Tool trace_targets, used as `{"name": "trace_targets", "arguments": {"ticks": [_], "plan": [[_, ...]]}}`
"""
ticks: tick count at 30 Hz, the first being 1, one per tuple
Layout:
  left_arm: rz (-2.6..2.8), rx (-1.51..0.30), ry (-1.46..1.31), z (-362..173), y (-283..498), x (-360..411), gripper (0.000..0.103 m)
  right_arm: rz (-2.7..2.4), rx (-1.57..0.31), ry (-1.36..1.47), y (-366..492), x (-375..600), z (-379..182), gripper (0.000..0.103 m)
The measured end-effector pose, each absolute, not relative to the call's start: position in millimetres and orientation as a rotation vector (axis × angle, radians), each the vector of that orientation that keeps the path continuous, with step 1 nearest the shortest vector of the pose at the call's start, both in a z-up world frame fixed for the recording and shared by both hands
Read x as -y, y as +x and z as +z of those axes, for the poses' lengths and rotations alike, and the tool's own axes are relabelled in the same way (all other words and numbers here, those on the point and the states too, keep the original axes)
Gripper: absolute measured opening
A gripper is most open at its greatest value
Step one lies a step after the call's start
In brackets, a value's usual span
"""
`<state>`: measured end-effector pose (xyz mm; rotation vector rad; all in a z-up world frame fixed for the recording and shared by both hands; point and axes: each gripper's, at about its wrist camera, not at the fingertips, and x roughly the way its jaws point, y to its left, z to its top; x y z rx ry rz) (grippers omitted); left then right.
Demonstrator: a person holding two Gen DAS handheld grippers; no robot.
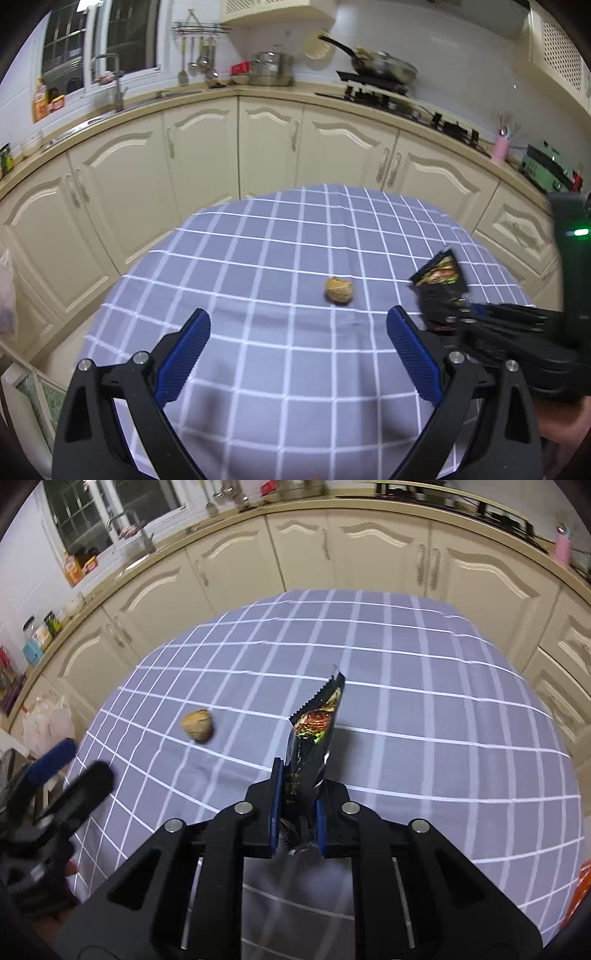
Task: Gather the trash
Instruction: 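Grasp the black snack packet with the right gripper while the left grasps the walnut, then carry the walnut and black packet to the blue bin and release both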
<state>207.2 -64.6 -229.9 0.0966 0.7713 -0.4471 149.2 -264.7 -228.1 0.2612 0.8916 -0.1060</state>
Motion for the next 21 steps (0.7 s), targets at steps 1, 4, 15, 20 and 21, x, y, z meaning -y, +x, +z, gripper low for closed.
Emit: {"name": "trace_targets", "arguments": {"ticks": [1,4,15,20,21], "plan": [[-0.452,-0.777,0.109,-234,211,72,0.094,-0.109,-0.884,0.271,143,272,-225,0.015],[-0.445,-0.804,0.143,-245,222,88,0.094,-0.121,-0.868,0.292,129,289,-217,0.015],[-0.508,-0.908,0.146,-267,247,116,0.024,-0.135,-0.817,0.343,97,317,-202,0.015],[-0.558,-0.883,0.125,-256,223,114,0.023,-0.149,-0.774,0.359,77,324,-189,0.015],[-0.565,-0.876,0.123,-253,218,114,0.023,-0.155,-0.765,0.361,72,326,-186,0.015]]}}
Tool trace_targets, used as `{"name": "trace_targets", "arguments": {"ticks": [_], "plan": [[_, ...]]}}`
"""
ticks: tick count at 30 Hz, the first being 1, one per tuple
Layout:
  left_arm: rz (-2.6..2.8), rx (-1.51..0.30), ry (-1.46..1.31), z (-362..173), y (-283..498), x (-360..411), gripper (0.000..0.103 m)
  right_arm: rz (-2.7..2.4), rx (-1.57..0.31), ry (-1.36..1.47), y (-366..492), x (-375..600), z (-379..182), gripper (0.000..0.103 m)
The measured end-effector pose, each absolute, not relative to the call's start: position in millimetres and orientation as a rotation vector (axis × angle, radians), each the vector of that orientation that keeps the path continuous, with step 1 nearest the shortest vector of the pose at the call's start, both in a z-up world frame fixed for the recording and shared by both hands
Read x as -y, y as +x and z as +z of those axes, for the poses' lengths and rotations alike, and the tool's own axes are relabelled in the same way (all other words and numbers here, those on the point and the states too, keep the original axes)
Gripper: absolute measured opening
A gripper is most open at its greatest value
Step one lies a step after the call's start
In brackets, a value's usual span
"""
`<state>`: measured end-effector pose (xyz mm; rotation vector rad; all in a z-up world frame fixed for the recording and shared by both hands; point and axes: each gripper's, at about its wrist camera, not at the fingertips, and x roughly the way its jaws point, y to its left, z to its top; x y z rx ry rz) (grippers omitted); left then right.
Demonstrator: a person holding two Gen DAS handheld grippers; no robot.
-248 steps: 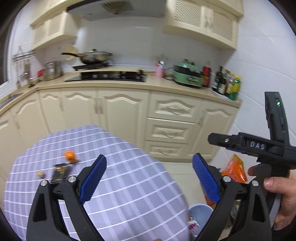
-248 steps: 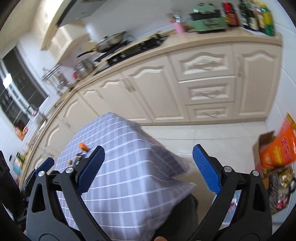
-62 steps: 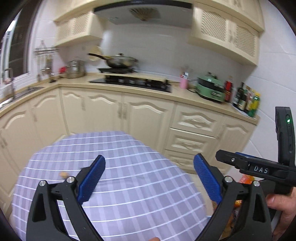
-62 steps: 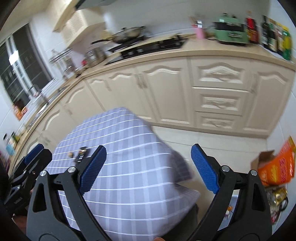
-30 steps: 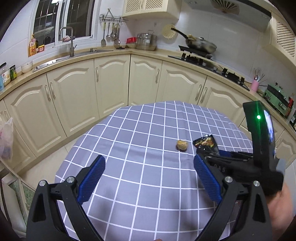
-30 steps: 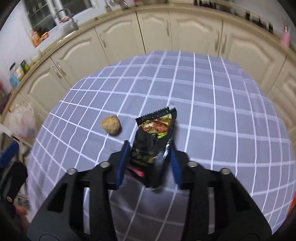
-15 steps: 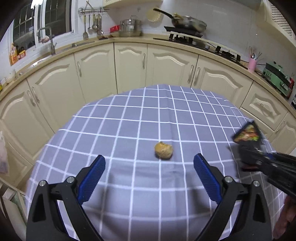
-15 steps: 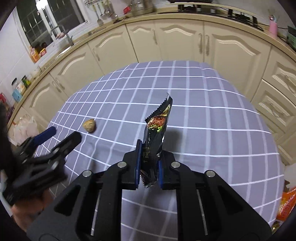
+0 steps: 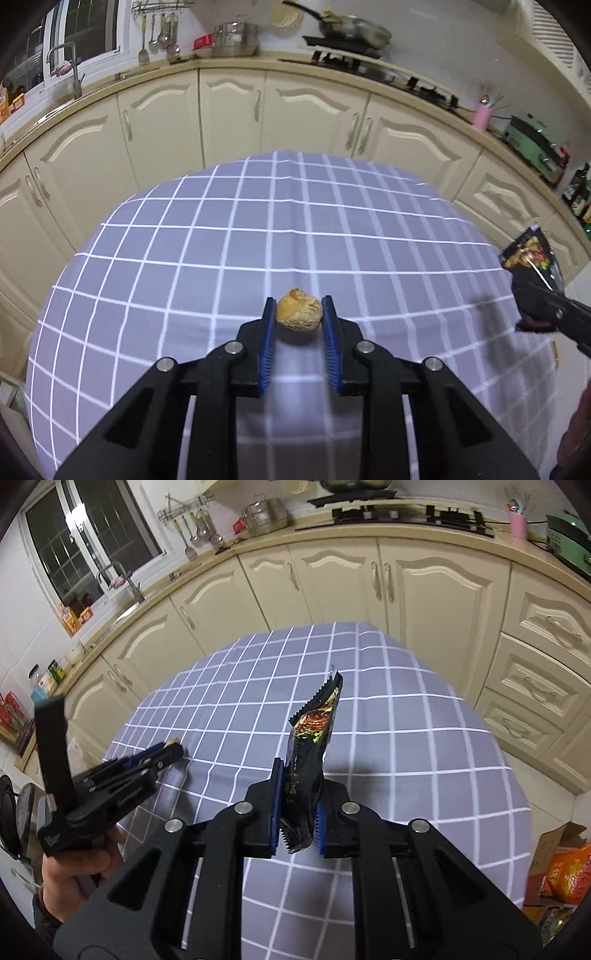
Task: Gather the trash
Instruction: 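Carry the walnut and black packet to the blue bin and release both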
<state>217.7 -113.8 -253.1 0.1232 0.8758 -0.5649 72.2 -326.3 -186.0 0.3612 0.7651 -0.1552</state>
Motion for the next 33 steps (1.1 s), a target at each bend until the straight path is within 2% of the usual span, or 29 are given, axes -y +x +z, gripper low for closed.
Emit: {"name": "trace_targets", "arguments": {"ticks": [17,27,33], "plan": [[-0.830,-0.661,0.128,-157,92,187,0.023,-0.311,-0.545,0.379,-52,379,-114,0.015],[-1.054,-0.624,0.195,-142,-1,255,0.023,-0.548,-0.479,0.434,-170,442,-109,0.015],[-1.231,-0.691,0.277,-168,-64,313,0.023,-0.738,-0.523,0.522,-250,478,-145,0.015]]}}
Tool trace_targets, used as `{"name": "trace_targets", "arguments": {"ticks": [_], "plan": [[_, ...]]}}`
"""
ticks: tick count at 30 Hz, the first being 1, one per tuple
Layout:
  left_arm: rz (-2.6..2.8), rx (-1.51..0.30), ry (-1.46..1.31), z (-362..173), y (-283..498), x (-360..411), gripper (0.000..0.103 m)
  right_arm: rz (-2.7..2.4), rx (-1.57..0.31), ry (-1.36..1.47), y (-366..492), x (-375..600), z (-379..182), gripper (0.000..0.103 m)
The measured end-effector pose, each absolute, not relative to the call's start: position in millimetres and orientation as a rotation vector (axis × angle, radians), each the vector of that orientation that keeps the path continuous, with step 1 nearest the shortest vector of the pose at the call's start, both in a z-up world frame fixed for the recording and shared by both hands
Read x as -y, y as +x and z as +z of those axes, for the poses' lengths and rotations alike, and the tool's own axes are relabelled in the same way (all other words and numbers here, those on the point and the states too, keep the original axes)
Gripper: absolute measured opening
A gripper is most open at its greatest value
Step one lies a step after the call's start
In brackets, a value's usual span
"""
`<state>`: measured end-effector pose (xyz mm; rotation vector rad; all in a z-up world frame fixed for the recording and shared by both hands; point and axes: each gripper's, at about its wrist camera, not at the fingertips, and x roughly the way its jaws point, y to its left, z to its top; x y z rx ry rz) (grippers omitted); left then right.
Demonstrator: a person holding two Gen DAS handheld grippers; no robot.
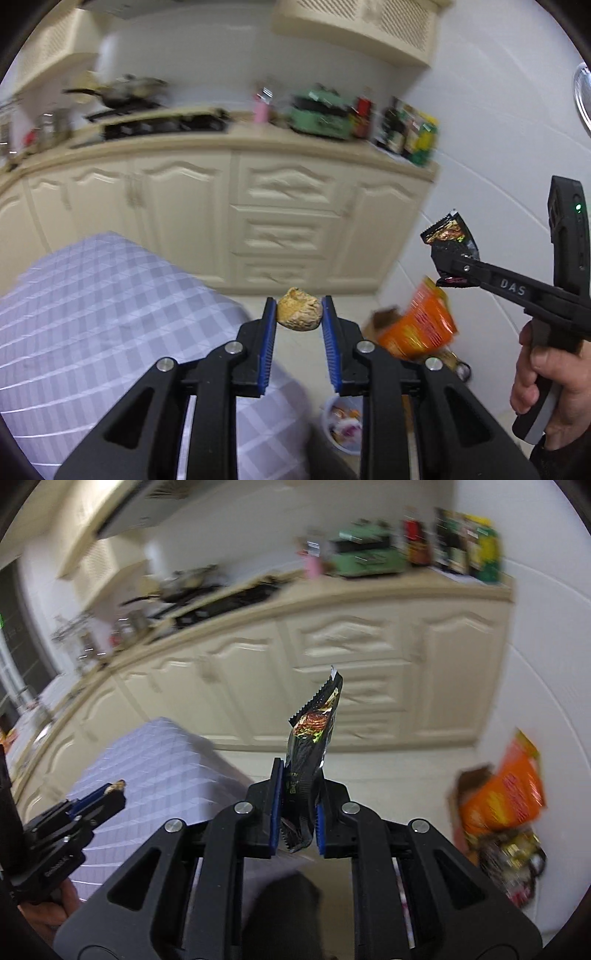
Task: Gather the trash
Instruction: 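Carry the walnut and black packet to the blue bin and release both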
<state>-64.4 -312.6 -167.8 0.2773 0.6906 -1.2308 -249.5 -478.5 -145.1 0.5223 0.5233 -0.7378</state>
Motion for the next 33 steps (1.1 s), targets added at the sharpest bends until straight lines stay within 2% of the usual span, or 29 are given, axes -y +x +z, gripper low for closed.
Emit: {"name": "trace_targets", "arguments": {"ticks": [5,14,26,27,28,29,30,31,32,33], "plan": [[-1.348,-0.759,0.391,-207,-112,357,0.023,-0.841,-0.599,0.613,-301,500,-190,0.015],[-1.462,-0.912,0.584,-283,-175,412,0.024,-0.914,-0.699,0.743,-344,514,-252,0.015],[-1.507,-1.059,0.738,-354,-207,454,0.025,-0.916,-0.783,0.886,-366,530,-308,0.017],[-1.513,-1.071,0.743,-357,-207,455,0.035,-0.918,-0.784,0.909,-368,531,-313,0.018],[-1.509,-1.086,0.752,-360,-205,457,0.056,-0.912,-0.778,0.937,-370,532,-317,0.018],[-1.497,-1.073,0.748,-360,-203,456,0.066,-0.912,-0.774,0.951,-372,533,-319,0.021],[-1.481,-1.046,0.736,-357,-199,454,0.081,-0.926,-0.773,0.956,-374,533,-321,0.042],[-1.472,-1.030,0.727,-354,-196,453,0.087,-0.945,-0.766,0.951,-376,532,-320,0.059],[-1.468,-1.023,0.718,-351,-193,452,0.087,-0.951,-0.758,0.947,-377,532,-318,0.069],[-1.465,-1.025,0.714,-348,-190,451,0.088,-0.951,-0.752,0.949,-378,533,-317,0.069]]}}
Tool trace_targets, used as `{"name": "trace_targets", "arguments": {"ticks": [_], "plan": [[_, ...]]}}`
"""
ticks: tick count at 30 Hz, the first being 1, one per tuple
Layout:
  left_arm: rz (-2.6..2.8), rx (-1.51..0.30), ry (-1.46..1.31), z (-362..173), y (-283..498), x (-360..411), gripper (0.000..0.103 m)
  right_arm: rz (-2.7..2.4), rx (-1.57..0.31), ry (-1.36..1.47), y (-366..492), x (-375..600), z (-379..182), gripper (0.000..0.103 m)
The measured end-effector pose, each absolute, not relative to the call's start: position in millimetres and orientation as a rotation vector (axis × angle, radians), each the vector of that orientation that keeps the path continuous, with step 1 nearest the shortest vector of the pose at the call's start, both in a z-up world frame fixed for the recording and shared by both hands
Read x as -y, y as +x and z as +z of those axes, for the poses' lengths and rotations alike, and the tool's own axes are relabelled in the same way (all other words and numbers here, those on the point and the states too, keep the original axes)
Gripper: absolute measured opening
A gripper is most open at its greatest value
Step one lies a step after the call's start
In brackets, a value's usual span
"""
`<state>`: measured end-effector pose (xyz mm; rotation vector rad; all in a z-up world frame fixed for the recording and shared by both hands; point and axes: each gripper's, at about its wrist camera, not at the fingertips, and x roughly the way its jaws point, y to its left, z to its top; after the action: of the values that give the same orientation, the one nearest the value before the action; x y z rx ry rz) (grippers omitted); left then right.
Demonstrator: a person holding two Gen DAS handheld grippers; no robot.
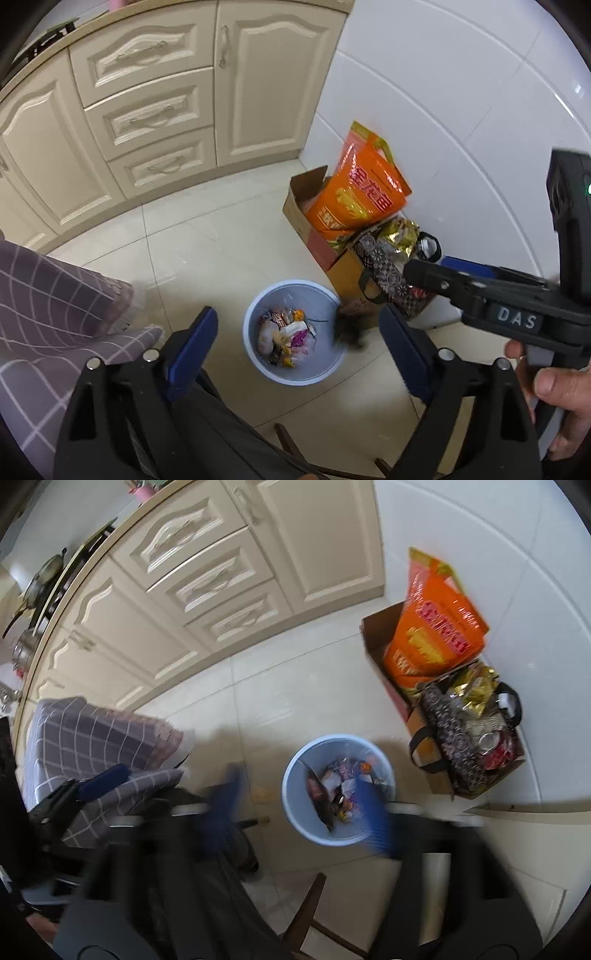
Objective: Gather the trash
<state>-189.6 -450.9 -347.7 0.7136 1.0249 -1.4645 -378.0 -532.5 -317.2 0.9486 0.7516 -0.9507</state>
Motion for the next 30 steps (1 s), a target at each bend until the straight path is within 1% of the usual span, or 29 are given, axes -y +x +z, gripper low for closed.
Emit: {"name": "trace_targets", "arguments": {"ticks": [1,2,3,6,12,17,23,30], "plan": [[-1.456,-1.020,0.709,-344,-187,450,0.088,-0.955,-0.747,0.951,-379,533,-316,0.070],[-1.448,-1.010,0.703,-341,-186,451,0.088,-0.967,-0.742,0.947,-379,533,-315,0.076],[-1.442,-0.991,0.693,-336,-183,449,0.090,-0.977,-0.735,0.942,-379,534,-313,0.086],[-1.437,-0.954,0.669,-323,-177,443,0.091,-0.992,-0.727,0.936,-378,535,-309,0.094],[-1.418,-0.883,0.618,-296,-169,429,0.091,-0.991,-0.730,0.913,-368,533,-301,0.095],[-1.392,-0.812,0.566,-267,-159,415,0.092,-0.964,-0.713,0.886,-354,529,-285,0.095],[-1.332,-0.705,0.480,-223,-139,383,0.094,-0.896,-0.662,0.820,-323,519,-244,0.095],[-1.180,-0.599,0.407,-174,-98,333,0.097,-0.751,-0.601,0.688,-254,490,-182,0.096]]}}
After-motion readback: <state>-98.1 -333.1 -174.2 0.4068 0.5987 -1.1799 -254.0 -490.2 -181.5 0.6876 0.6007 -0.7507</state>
